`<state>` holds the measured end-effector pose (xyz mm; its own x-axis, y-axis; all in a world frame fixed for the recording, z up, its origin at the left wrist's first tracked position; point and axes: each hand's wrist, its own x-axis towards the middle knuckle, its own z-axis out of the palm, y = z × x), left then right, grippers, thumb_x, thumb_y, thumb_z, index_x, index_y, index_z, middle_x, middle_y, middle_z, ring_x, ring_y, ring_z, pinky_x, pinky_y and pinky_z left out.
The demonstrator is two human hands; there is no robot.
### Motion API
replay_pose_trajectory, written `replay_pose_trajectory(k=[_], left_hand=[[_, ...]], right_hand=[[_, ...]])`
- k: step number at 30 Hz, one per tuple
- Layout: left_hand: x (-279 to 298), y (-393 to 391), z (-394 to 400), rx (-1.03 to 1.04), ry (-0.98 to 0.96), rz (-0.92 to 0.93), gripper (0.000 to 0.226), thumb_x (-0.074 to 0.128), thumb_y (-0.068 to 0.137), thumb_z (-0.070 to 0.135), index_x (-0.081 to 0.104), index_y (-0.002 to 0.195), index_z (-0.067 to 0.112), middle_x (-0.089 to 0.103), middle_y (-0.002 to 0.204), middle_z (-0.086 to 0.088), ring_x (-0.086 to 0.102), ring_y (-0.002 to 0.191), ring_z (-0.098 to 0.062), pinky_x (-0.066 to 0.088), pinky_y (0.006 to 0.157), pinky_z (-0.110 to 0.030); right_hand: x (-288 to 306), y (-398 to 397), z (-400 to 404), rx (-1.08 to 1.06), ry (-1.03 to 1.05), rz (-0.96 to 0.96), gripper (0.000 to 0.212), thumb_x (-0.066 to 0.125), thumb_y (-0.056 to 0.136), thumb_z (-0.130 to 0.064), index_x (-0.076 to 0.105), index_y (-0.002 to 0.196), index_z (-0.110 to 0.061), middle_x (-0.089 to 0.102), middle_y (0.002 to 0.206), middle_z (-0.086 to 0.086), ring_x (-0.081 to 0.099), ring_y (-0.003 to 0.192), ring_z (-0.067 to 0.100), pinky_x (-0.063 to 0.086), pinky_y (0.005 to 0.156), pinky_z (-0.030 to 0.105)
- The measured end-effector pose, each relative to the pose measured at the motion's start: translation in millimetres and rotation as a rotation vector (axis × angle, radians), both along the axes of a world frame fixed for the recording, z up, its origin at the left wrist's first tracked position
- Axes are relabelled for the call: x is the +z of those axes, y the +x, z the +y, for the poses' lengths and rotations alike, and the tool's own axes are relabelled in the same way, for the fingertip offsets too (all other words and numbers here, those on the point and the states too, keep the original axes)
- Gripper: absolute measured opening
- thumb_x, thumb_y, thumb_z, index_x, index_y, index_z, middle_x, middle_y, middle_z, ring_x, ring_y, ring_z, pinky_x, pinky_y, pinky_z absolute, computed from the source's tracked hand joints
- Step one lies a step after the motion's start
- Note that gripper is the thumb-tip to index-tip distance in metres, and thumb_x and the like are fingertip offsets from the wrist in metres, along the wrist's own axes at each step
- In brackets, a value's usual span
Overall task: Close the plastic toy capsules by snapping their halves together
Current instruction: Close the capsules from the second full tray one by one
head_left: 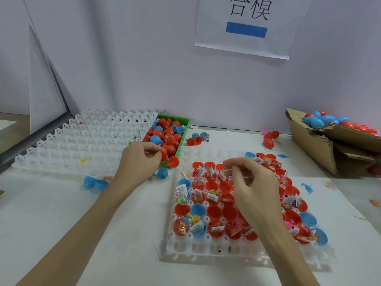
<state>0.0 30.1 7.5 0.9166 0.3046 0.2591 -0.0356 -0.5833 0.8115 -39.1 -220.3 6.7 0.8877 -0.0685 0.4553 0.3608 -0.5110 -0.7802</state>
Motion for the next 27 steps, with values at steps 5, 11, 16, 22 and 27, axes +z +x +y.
replay_pose_trajectory(k=[5,11,16,22,27], left_hand=[[4.2,0.6,-12.6,0.000,0.356,-0.116,0.026,0.065,0.093,0.012,0.076,0.114,0.022,0.052,0.112,0.004,0.054,0.108,-0.018,0.046,0.085,-0.029],[6.5,27.6,-46.9,-0.357,0.427,0.001,0.021,0.067,0.101,0.029,0.078,0.115,0.018,0.075,0.107,0.005,0.056,0.075,0.005,0.040,0.068,-0.008],[3.2,44.9,-49.3,-0.348,0.399,0.082,0.013,0.076,0.093,0.028,0.082,0.102,0.020,0.074,0.095,0.006,0.060,0.080,0.001,0.052,0.077,-0.019],[-6.3,40.4,-47.0,-0.283,0.295,-0.016,0.016,0.076,0.093,0.028,0.080,0.106,0.021,0.064,0.089,0.015,0.054,0.072,0.008,0.038,0.069,-0.010],[-7.5,43.4,-50.8,-0.314,0.372,0.010,0.012,0.078,0.090,0.035,0.081,0.098,0.026,0.066,0.099,0.008,0.056,0.094,-0.003,0.042,0.083,-0.023]], right_hand=[[1.0,-0.9,-0.9,-0.003,0.007,-0.003,0.032,0.059,0.100,-0.006,0.070,0.096,-0.035,0.068,0.093,-0.027,0.065,0.091,-0.011,0.052,0.074,0.006],[1.0,-2.2,-1.0,-0.004,-0.004,-0.014,0.029,0.059,0.100,-0.006,0.071,0.098,-0.033,0.068,0.093,-0.027,0.065,0.092,-0.011,0.051,0.077,0.006],[3.1,-1.1,-3.6,-0.014,0.005,-0.020,0.030,0.058,0.100,-0.006,0.072,0.098,-0.032,0.070,0.093,-0.024,0.066,0.091,-0.008,0.051,0.077,0.005],[3.6,-2.1,-1.8,-0.006,0.018,-0.008,0.028,0.059,0.100,-0.005,0.071,0.099,-0.031,0.069,0.095,-0.023,0.065,0.092,-0.011,0.049,0.077,0.003],[2.4,-1.5,-2.4,0.002,0.019,-0.001,0.026,0.059,0.100,-0.006,0.073,0.099,-0.028,0.069,0.093,-0.024,0.065,0.090,-0.012,0.049,0.075,0.002]])
